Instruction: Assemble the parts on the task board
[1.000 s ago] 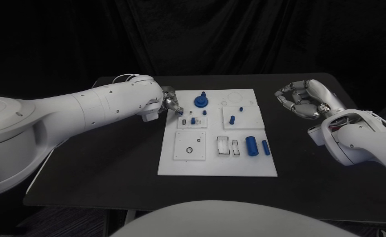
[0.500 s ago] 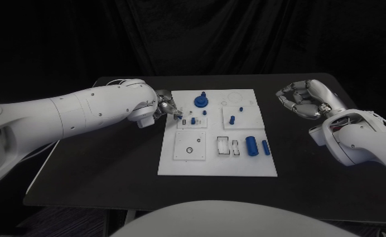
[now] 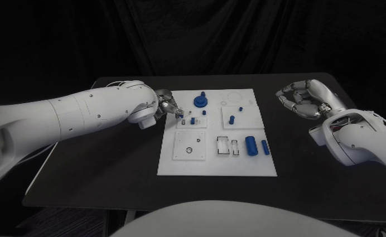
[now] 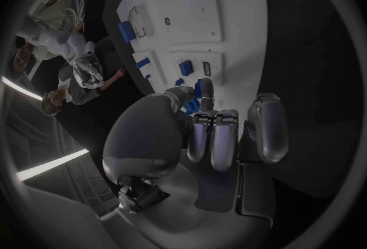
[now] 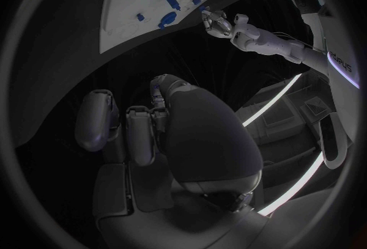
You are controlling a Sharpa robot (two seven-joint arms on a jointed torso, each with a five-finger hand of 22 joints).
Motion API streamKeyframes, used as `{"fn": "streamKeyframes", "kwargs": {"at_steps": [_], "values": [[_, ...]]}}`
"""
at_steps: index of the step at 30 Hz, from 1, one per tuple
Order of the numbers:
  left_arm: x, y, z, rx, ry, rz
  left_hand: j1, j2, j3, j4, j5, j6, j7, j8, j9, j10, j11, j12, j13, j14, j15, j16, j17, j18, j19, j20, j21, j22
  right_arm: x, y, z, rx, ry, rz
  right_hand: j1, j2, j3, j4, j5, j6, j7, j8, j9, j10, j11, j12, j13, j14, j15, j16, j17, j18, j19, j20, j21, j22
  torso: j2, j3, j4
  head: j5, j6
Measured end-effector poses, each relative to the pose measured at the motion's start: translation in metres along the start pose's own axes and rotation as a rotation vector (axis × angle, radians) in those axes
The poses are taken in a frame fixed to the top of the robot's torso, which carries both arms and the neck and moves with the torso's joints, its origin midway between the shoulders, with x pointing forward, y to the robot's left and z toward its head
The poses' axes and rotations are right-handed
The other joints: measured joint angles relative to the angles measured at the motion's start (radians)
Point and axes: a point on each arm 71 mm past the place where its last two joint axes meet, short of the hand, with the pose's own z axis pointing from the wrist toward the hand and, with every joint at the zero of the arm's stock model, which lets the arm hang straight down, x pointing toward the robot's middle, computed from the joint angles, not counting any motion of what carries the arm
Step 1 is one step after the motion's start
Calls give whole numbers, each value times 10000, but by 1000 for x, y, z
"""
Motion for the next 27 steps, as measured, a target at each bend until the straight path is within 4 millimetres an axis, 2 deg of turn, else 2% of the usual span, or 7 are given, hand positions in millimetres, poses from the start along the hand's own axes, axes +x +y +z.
{"fn": "streamKeyframes", "kwargs": {"at_steps": [6,27], "values": [[4,-2,-1,238,-74,-78,0,0,0,0,146,3,4,-57,-43,0,0,0,0,0,0,0,0,0,-36,37,-99,0,0,0,0,3,2,4,0,0,0,0,0,0,0,38,0,0,0,0,-1,0,0,0,0,0,0,0,0,0,6,-1,-5,3,0],[17,3,-2,303,38,-209,-1,-1,27,26,275,-5,39,-104,-74,0,0,0,0,0,0,0,0,-2,-106,37,-182,-1,0,0,-1,1,5,12,0,0,0,0,0,0,0,38,1,0,0,0,-3,0,0,0,0,1,0,0,0,7,3,-1,-8,-16,0]]}}
